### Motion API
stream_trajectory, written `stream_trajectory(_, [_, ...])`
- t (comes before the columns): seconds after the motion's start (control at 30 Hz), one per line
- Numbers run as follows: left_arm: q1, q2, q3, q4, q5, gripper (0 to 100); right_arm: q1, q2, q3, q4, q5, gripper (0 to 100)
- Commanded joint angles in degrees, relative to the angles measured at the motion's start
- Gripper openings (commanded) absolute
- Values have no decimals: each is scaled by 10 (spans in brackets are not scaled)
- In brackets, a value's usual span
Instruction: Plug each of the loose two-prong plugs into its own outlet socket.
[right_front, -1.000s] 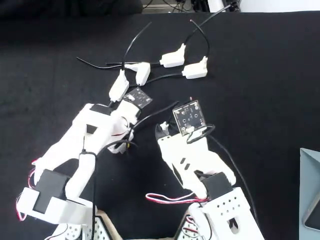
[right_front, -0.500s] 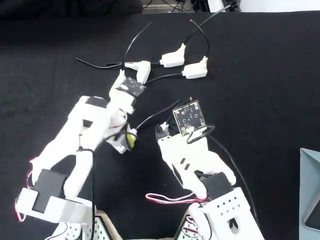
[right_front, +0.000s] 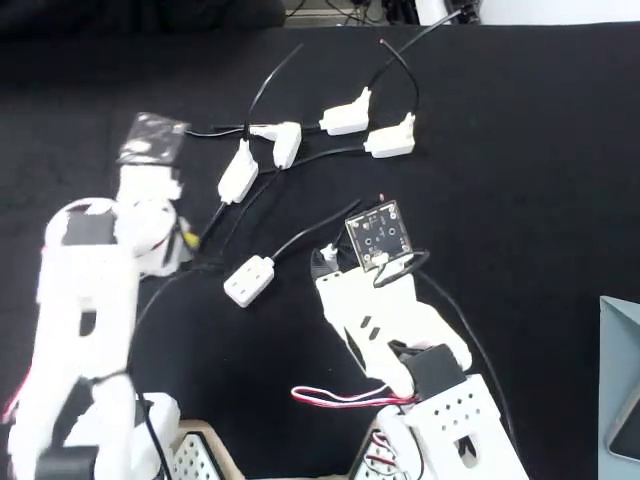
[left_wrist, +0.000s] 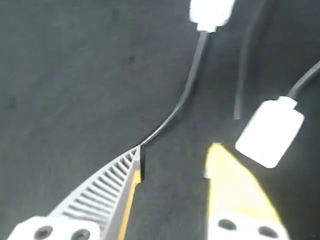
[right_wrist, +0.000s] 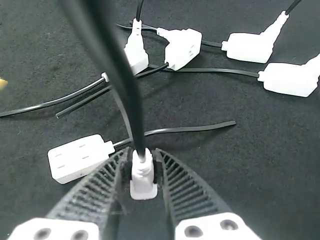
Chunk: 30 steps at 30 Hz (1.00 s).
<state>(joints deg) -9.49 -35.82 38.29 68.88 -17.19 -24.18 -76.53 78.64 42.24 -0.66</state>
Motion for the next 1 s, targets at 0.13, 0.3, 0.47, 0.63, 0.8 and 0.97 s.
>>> stream_trajectory(0.13, [-88, -121, 100, -1, 25, 38, -34, 17, -59, 1, 1, 13])
stream_trajectory(0.3, [-130, -161, 184, -61, 80, 29, -97, 114, -110, -9, 0, 12])
stream_trajectory(0.47, [-162, -180, 243, -120, 103, 29, -146, 240, -143, -98, -16, 12])
stream_trajectory(0.63, [-194, -182, 255, -137, 115, 29, -177, 354, -145, -207, -15, 12])
stream_trajectory(0.8, [-198, -183, 265, -143, 115, 29, -190, 433, -141, -280, -15, 12])
stream_trajectory(0.97, [-198, -183, 287, -178, 115, 29, -205, 487, -139, -328, -17, 12])
